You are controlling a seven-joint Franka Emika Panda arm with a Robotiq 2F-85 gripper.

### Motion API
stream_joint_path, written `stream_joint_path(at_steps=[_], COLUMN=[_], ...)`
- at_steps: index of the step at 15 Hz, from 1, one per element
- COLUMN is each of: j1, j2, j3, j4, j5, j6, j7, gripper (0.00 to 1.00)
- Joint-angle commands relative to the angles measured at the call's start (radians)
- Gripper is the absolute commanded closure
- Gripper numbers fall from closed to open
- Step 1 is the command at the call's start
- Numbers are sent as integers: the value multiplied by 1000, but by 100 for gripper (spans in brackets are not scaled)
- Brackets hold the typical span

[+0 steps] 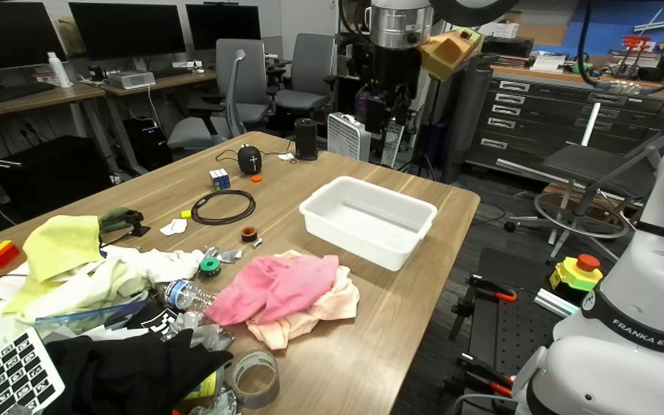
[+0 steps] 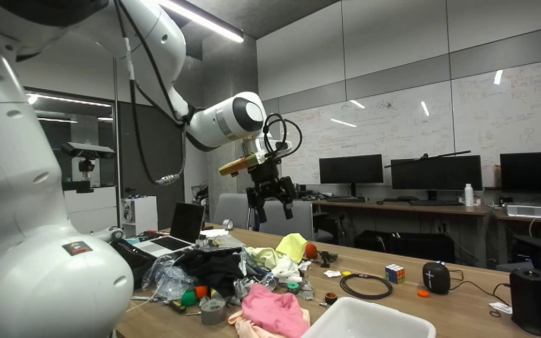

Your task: Remove the t-shirts from the white storage container

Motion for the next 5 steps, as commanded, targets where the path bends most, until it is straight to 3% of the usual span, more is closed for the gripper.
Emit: stream_joint_path(at_steps=[1, 5], j1=[-12, -18], j2=[-106, -92], j3=[9, 16], j4=[-70, -47], j5=[56, 82], j6=[27, 9], j7=[45, 29], gripper=[0, 0])
